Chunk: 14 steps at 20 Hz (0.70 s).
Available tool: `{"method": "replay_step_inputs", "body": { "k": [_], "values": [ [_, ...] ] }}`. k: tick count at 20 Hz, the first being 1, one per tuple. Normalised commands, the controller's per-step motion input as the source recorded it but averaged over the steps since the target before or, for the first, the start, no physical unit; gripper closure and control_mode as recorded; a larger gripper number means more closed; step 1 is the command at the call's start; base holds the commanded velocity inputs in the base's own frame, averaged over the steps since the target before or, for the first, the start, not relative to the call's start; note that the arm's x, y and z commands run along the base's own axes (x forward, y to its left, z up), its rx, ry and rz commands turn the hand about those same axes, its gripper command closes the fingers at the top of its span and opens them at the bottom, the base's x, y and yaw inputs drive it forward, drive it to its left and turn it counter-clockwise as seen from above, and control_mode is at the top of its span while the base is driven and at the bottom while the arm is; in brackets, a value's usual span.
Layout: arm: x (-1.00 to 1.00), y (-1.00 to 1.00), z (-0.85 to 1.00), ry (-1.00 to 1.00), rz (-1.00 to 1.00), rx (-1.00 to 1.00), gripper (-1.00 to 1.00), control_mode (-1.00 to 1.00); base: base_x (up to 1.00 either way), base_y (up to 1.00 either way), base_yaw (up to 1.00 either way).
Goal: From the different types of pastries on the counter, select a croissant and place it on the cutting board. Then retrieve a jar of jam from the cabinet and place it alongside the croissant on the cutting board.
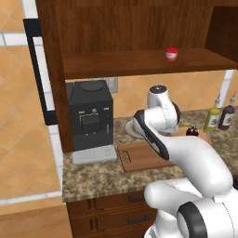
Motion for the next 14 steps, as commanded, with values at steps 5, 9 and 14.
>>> {"method": "replay_step_inputs", "body": {
  "k": [5,9,14],
  "values": [
    [0.33,-0.23,-0.3,0.0,-0.12,0.05,-1.0,-1.0,0.0,0.0,0.0],
    [0.47,-0.19,-0.18,0.0,-0.1,0.14,-1.0,-1.0,0.0,0.0,0.0],
    [0.39,0.0,-0.19,0.0,-0.05,0.07,-1.0,-1.0,0.0,0.0,0.0]
  ]
}}
